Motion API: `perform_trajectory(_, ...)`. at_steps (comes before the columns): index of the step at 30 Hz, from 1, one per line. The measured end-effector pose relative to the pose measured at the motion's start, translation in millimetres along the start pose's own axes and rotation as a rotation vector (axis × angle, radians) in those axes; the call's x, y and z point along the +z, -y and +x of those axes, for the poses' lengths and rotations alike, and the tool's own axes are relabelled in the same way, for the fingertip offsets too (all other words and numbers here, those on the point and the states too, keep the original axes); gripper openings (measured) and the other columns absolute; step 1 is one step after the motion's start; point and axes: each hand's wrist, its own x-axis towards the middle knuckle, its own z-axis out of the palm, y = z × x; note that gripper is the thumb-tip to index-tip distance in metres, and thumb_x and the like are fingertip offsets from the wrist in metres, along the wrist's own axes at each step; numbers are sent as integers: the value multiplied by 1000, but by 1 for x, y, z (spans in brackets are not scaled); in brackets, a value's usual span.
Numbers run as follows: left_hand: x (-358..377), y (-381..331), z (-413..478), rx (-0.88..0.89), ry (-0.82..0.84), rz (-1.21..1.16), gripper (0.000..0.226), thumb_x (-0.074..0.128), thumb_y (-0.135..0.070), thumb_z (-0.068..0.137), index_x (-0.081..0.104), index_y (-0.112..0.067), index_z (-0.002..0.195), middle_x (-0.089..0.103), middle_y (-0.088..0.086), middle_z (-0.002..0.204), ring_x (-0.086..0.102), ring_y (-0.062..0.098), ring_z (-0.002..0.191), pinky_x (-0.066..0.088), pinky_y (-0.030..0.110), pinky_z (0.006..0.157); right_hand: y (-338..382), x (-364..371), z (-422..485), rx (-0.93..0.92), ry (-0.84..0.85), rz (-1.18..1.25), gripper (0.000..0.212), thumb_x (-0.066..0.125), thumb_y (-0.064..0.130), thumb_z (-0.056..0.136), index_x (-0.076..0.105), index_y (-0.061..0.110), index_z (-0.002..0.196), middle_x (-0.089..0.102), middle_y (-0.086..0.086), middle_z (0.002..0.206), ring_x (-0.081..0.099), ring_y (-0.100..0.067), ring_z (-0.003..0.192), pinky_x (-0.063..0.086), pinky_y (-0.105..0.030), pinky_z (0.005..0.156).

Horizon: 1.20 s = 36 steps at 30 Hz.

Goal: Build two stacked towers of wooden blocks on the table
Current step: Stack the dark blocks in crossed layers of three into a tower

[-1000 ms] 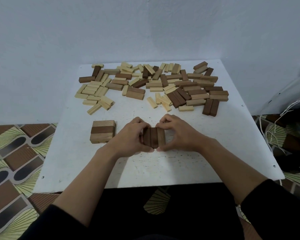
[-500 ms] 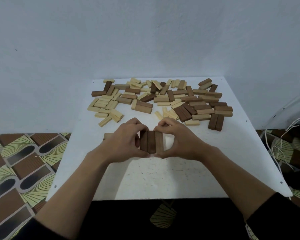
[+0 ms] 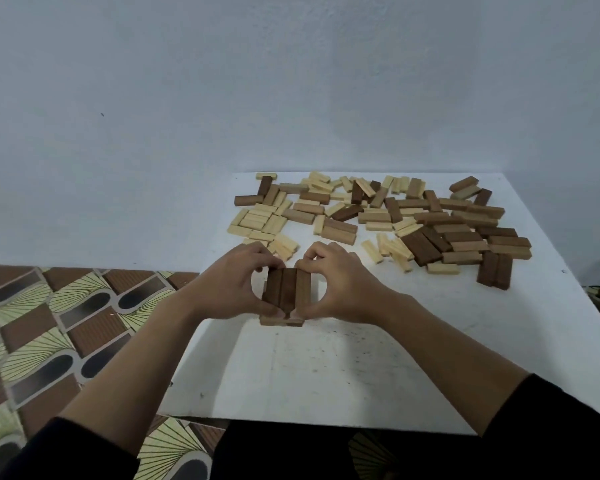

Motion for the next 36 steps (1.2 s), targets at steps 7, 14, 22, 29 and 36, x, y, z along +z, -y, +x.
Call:
perform_trajectory(7,8,19,0,-38,27,7,68,93,-44,64,64,-28,124,53,-13,110,46,5,102,38,21,83,5,13,11,36,38,-36,68,79,65,70,65,26,125,44,10,112,36,-12,102,38,-45,92)
perform_trajectory(14,15,26,1,-55,36,-6,68,93,-45,62,64,-31,122,54,-14,110,46,2,103,37,17,82,4,18,12,57,57,-39,71,79,68,68,64,28,125,47,9,113,38,-14,105,38,-44,92)
perform_trajectory(22,15,26,1,-71,37,-31,68,94,-46,59,66,-33,119,55,-15,109,49,3,102,43,24,86,1,22,10,62,44,-16,67,79,67,68,66,28,120,48,9,112,39,-12,103,38,-42,91)
perform_trajectory(29,17,26,-2,-83,35,-50,72,94,-45,61,63,-33,124,55,-17,113,51,3,105,43,23,88,0,24,7,75,36,4,73,79,67,69,63,29,129,46,9,113,41,-12,107,38,-43,94)
perform_trajectory(36,18,23,-12,-113,9,-82,90,93,-53,60,54,-33,138,51,-16,125,49,1,111,38,14,85,-3,28,-4,172,-22,199,95,72,74,72,43,29,152,41,14,128,38,-6,117,35,-34,102)
